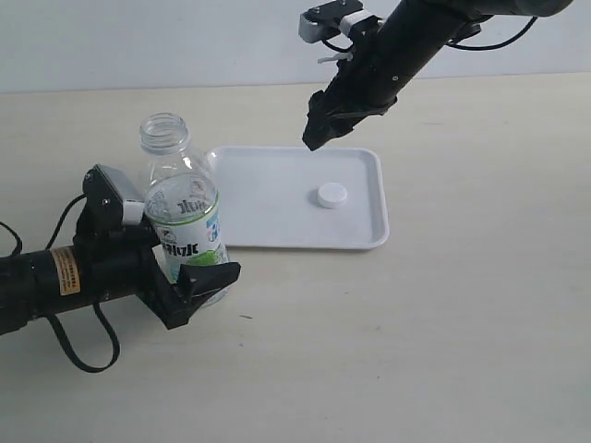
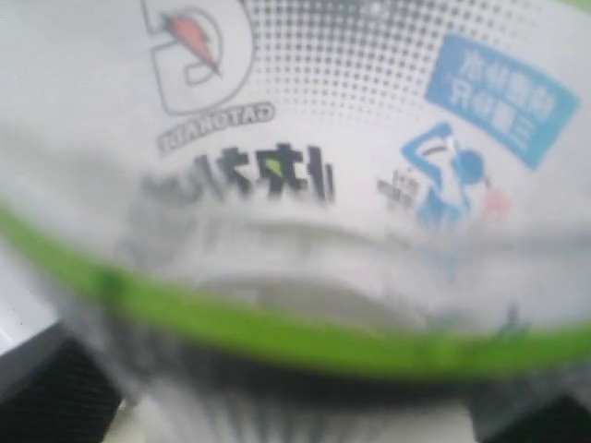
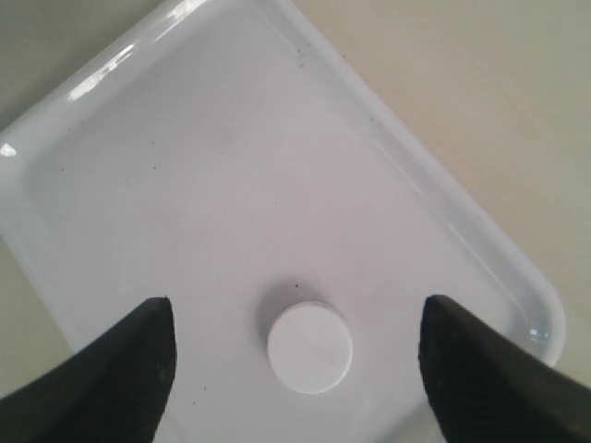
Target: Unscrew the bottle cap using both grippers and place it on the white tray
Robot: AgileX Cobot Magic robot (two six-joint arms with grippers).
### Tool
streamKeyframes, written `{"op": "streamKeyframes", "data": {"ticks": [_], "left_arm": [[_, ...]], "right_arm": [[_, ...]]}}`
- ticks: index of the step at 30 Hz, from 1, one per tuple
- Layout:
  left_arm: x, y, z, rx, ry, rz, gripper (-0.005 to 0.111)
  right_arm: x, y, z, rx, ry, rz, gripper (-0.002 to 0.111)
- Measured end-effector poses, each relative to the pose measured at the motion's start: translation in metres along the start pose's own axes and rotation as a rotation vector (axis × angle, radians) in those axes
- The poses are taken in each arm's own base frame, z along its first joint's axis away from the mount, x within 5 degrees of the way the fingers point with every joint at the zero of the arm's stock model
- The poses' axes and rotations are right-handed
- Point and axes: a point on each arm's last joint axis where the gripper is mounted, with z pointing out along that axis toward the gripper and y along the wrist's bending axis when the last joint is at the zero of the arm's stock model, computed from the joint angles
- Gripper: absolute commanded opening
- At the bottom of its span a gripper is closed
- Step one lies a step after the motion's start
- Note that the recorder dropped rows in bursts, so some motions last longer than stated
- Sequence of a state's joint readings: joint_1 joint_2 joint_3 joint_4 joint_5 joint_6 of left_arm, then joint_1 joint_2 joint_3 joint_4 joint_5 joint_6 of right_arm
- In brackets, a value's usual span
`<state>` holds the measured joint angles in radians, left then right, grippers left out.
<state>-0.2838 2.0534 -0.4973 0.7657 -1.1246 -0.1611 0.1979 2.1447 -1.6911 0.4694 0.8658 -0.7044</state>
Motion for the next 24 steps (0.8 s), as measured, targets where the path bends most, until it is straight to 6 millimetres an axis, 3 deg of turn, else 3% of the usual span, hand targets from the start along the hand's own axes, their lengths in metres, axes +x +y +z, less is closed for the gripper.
{"op": "streamKeyframes", "data": {"ticks": [14, 20, 24], "left_arm": [[-0.003, -0.008, -0.013, -0.021, -0.019, 0.040, 0.089], [-0.005, -0.014, -0.023, -0.045, -0.016, 0.062, 0.089], [-0.005, -0.017, -0.030, -0.078, -0.014, 0.060, 0.089]], "right_arm": [[0.000, 0.002, -0.004, -0.013, 0.012, -0.003, 0.070], [-0.009, 0.011, -0.029, -0.018, -0.042, -0.008, 0.069], [-0.014, 0.019, -0.049, -0.034, -0.074, 0.002, 0.063]]}}
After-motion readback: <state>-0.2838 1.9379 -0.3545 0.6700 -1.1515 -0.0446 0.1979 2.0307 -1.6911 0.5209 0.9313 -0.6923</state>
